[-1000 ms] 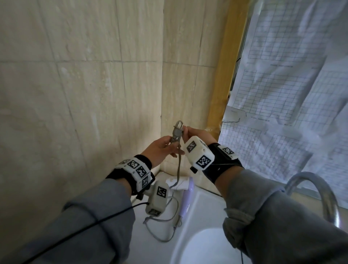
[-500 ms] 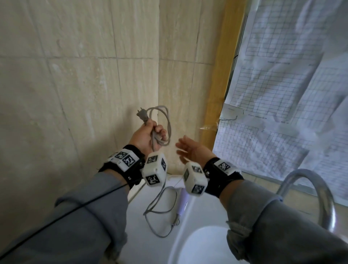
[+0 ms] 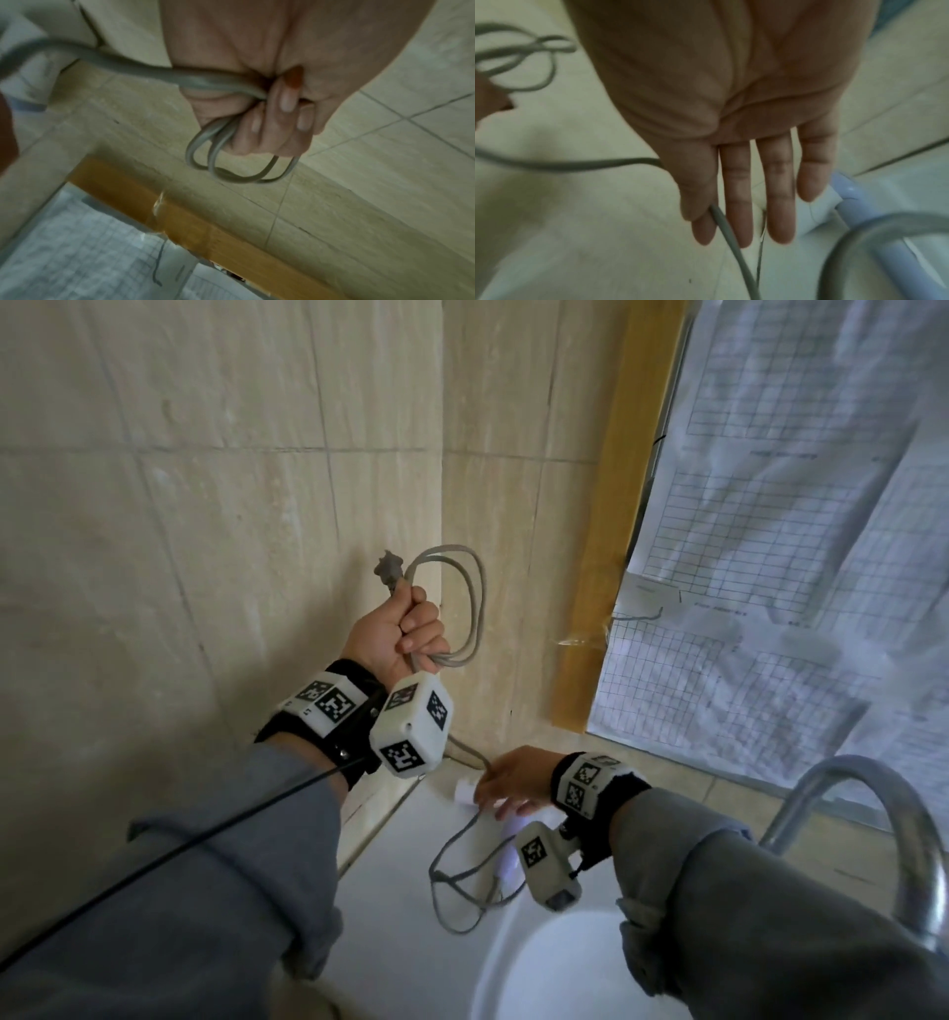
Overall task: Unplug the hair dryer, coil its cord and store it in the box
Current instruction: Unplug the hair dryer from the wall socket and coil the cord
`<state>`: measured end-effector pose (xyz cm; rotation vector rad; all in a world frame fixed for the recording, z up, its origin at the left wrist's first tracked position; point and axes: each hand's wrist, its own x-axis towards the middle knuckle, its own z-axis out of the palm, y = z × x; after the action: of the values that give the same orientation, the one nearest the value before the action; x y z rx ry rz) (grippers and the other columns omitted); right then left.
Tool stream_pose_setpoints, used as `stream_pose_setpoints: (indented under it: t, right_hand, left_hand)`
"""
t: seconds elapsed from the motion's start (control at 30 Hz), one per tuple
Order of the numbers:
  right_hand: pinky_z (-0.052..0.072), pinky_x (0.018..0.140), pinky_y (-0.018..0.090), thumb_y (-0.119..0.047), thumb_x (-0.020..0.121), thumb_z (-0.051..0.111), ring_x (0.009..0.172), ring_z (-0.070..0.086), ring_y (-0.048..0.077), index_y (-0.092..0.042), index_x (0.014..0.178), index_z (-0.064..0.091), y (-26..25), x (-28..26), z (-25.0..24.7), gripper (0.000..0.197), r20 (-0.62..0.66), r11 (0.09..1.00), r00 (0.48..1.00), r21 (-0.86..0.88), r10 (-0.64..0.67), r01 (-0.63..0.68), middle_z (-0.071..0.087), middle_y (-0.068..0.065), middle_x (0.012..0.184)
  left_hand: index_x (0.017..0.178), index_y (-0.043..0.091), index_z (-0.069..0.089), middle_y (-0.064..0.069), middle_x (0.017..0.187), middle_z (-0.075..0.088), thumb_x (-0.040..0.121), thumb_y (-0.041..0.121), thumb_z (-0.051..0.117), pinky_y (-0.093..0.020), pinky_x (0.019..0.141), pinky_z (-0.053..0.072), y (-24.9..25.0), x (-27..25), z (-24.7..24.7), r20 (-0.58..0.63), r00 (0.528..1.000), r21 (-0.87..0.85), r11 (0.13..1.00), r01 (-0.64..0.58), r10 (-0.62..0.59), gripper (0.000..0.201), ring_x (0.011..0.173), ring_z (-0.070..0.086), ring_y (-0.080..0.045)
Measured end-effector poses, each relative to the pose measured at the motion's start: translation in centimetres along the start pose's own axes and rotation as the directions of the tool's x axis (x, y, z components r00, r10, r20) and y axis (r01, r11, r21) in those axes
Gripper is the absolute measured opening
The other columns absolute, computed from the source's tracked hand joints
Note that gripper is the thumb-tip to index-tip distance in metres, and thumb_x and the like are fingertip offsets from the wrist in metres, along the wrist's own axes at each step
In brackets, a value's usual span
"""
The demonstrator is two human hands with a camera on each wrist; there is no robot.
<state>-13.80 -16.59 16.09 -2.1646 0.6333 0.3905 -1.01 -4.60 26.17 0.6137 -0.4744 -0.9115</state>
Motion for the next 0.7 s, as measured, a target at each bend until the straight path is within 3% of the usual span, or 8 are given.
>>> stream_pose_setpoints:
  t: [0.1,0.2,0.27,0.4,0.53,0.6,0.7]
  right_hand:
    - [0.041,0.044,0.011,-0.029,0.092,0.057,0.062,0.061,0.008,-0.016,0.082,0.069,1.1,-0.3,-1.4,0.020,-0.116,0.994,0.993,0.105,0.035,-0.023,0.070,-0.001,0.082]
    - [0.036,0.039,0.015,-0.033,0.092,0.058,0.043,0.049,0.007,-0.013,0.069,0.067,1.4,-0.3,-2.4,0.032,-0.197,0.984,0.977,0.174,0.077,-0.042,0.065,0.000,0.064]
    - [0.033,0.036,0.018,-0.034,0.091,0.059,0.038,0.042,0.010,-0.009,0.066,0.063,1.2,-0.5,-3.0,0.035,-0.233,0.952,0.962,0.299,0.139,-0.065,0.057,0.002,0.054]
    - [0.031,0.030,0.015,-0.030,0.093,0.057,0.027,0.040,0.007,-0.008,0.064,0.053,0.0,-1.0,-3.8,0.037,-0.230,0.801,0.946,0.596,0.230,-0.050,0.046,0.002,0.053]
    - [0.039,0.032,0.015,-0.020,0.092,0.059,0.029,0.045,0.007,-0.007,0.064,0.050,-1.6,-1.3,-4.7,0.032,-0.296,0.536,0.931,0.832,0.211,0.143,0.050,0.003,0.056]
    - [0.043,0.034,0.016,-0.021,0.093,0.057,0.027,0.050,0.009,-0.006,0.063,0.048,-2.4,-1.5,-5.1,0.035,-0.304,0.465,0.933,0.866,0.195,0.185,0.055,0.005,0.044]
    - [0.049,0.037,0.017,-0.023,0.096,0.053,0.030,0.057,0.012,-0.005,0.065,0.047,-3.7,-1.9,-5.1,0.036,-0.297,0.392,0.946,0.892,0.131,0.226,0.056,0.006,0.035]
  left_hand:
    - [0.070,0.019,0.044,0.009,0.035,0.035,0.100,0.038,0.027,-0.013,0.033,0.028,-0.1,-0.6,-0.4,-0.006,1.000,0.152,0.988,0.020,-0.019,0.039,0.024,0.029,-0.002]
    - [0.071,0.018,0.045,0.010,0.036,0.033,0.100,0.034,0.029,-0.014,0.036,0.027,-0.4,-1.0,-0.5,0.001,0.999,0.320,0.947,0.039,-0.042,0.037,0.026,0.027,-0.001]
    - [0.071,0.017,0.043,0.010,0.037,0.033,0.101,0.030,0.030,-0.015,0.038,0.025,-0.5,-1.1,-0.4,0.011,0.999,0.485,0.874,0.027,-0.038,0.035,0.029,0.026,-0.002]
    - [0.073,0.017,0.041,0.011,0.046,0.036,0.100,0.022,0.035,-0.017,0.043,0.024,-1.6,-1.5,-0.5,0.026,1.000,0.831,0.556,-0.022,0.001,0.028,0.042,0.027,-0.006]
    - [0.076,0.025,0.043,0.005,0.065,0.043,0.097,0.028,0.041,-0.023,0.057,0.035,-2.6,-1.5,-1.3,0.017,1.000,0.975,0.223,-0.019,0.012,0.021,0.057,0.039,-0.010]
    - [0.077,0.027,0.042,0.005,0.067,0.046,0.097,0.030,0.041,-0.027,0.062,0.036,-3.2,-1.6,-1.7,0.013,0.999,0.992,0.124,-0.017,0.034,0.020,0.059,0.043,-0.011]
    - [0.084,0.022,0.044,0.006,0.066,0.056,0.097,0.028,0.038,-0.026,0.060,0.037,-4.1,-1.4,-2.1,0.012,0.998,0.998,0.061,-0.016,0.065,0.015,0.056,0.045,-0.012]
